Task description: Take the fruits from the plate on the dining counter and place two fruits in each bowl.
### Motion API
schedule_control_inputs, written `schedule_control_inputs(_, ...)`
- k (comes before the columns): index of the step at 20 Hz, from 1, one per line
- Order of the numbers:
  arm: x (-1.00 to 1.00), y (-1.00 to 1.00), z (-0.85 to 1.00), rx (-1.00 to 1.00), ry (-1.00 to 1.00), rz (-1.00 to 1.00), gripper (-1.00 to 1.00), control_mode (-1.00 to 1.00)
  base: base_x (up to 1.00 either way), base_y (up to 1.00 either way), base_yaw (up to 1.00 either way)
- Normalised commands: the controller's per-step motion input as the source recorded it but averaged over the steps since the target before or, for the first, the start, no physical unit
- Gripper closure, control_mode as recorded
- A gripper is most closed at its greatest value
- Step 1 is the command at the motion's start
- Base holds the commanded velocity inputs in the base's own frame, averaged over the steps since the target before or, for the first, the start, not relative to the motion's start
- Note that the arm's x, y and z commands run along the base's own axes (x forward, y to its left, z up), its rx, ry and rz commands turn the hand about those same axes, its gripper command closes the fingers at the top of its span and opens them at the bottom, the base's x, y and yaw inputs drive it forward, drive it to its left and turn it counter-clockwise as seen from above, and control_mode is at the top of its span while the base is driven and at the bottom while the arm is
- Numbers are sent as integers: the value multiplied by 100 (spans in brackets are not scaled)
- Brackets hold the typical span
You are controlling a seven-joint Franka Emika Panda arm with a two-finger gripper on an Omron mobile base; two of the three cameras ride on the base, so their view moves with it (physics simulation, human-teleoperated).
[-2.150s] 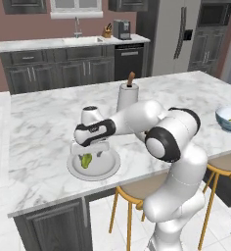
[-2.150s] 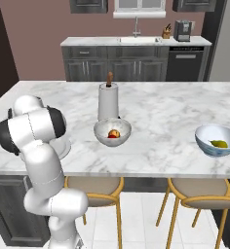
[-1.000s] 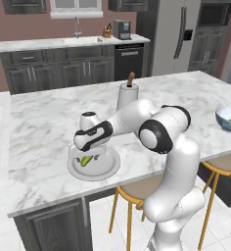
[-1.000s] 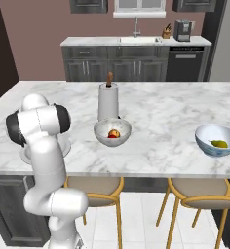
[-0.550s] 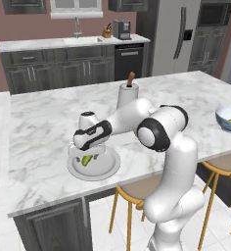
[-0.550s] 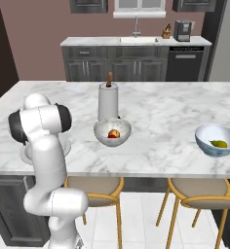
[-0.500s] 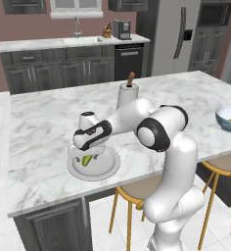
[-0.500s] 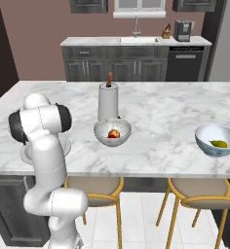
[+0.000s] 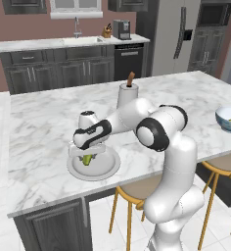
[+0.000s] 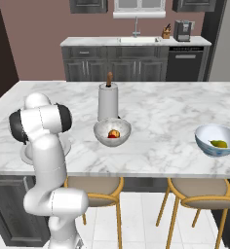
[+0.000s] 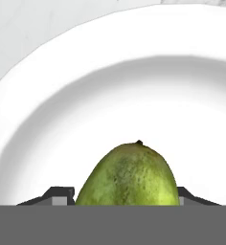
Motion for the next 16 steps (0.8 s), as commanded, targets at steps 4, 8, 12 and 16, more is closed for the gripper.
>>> schedule_control_inputs(4, 0, 0, 0, 0, 0, 0, 100, -100, 0, 0, 0)
schedule_control_inputs(8, -27, -16, 14, 0, -3, 1, 100, -100, 0, 0, 0)
schedule_control_inputs(12, -65, -49, 70, 6, -13, 10, 100, -100, 0, 0, 0)
schedule_control_inputs(16, -60, -76, 98, 8, -17, 13, 100, -100, 0, 0, 0)
